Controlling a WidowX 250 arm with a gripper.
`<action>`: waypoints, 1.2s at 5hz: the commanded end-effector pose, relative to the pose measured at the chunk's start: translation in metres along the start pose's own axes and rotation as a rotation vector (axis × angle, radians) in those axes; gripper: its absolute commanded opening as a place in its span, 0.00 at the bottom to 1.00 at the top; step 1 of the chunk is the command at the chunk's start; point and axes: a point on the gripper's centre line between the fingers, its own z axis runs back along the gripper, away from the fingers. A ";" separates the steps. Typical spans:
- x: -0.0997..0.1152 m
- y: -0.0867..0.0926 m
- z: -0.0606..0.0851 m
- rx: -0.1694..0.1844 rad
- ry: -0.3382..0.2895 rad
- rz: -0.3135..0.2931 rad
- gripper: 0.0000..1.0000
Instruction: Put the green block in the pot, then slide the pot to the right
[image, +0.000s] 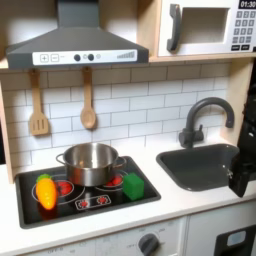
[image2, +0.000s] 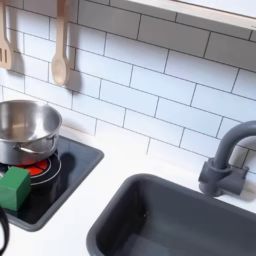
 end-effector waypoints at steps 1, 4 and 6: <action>0.000 0.000 0.000 -0.001 0.000 0.001 1.00; 0.036 0.016 -0.004 0.029 -0.021 0.028 1.00; 0.063 0.031 -0.007 0.052 -0.032 0.044 1.00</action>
